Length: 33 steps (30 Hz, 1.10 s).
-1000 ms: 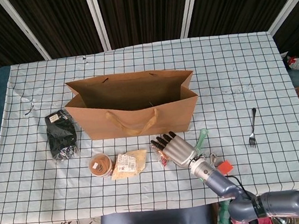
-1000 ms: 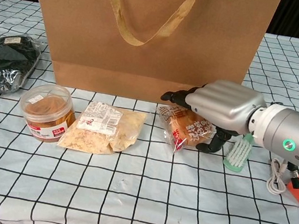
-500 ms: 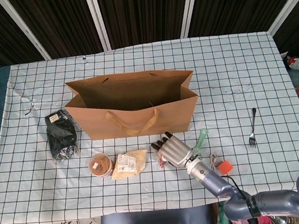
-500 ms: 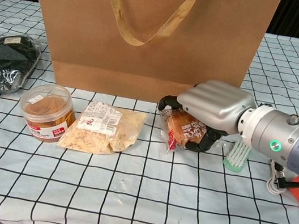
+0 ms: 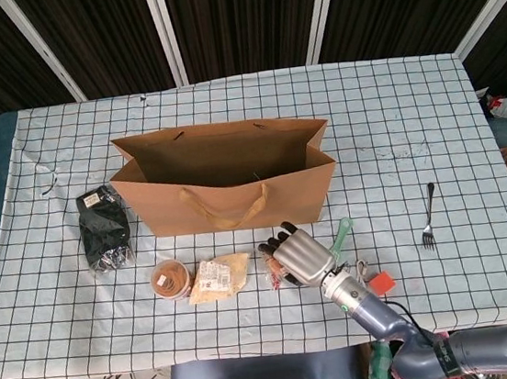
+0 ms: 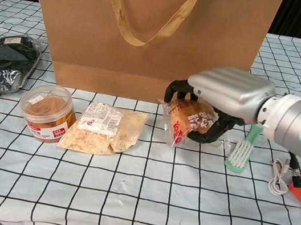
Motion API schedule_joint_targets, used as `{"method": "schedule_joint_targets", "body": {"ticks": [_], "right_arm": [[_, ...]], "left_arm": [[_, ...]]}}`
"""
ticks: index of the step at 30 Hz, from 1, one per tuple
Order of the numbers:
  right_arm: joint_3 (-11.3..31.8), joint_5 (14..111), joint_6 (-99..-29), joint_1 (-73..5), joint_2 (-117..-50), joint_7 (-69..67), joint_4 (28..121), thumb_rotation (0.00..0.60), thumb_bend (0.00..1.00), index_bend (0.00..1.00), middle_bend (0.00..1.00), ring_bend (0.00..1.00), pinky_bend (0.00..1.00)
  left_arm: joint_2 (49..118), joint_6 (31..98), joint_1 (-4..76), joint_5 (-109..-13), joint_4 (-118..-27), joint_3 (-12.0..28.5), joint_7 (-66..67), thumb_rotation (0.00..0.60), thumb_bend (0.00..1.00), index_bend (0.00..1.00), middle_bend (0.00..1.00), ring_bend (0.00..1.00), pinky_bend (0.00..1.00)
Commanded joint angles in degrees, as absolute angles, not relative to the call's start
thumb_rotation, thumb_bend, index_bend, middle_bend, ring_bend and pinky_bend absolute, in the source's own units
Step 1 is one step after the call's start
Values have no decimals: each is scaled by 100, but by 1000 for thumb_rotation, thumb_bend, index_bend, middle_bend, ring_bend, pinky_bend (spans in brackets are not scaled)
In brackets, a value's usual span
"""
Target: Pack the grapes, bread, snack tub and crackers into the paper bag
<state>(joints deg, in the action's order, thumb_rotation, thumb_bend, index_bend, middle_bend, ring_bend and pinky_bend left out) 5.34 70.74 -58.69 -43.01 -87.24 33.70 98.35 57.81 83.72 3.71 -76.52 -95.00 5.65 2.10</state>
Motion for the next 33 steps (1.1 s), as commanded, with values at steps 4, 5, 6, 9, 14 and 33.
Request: {"method": "schedule_joint_targets", "body": {"ticks": [4,5,6,9,14,33], "right_arm": [[391,7934,-7064,-3521,-7591,2621,11016,600,354,304,343,352,184],[357,8073,-7265,-3393,-7419,2529,11154,600,354,304,343,352,185],[325,8206,-7464,-3266,-7244,2444,11282,600,354,304,343,352,185],[291,8516,-8093,-2879,-6706,2223,11605,600,354,304,343,352,185],[509,8630,-8795,-2460,-5900,1790,11855,600,355,304,344,352,185],[2513,5994,-6598,-4536,-5453,2126,11002,600,355,308,333,352,194]], "left_arm": [[5795,8373,373,-7653,-9505,560,248,600,235,86,65,0,82],[5800,8372,374,-7651,-9506,559,260,600,235,86,65,0,82],[5806,8372,375,-7650,-9508,558,274,600,234,86,65,0,82],[5817,8367,378,-7648,-9522,551,317,600,235,86,65,0,81],[5830,8398,368,-7676,-9546,539,354,600,235,86,65,0,82],[5806,8367,373,-7587,-9518,582,292,600,234,86,65,0,82]]}}
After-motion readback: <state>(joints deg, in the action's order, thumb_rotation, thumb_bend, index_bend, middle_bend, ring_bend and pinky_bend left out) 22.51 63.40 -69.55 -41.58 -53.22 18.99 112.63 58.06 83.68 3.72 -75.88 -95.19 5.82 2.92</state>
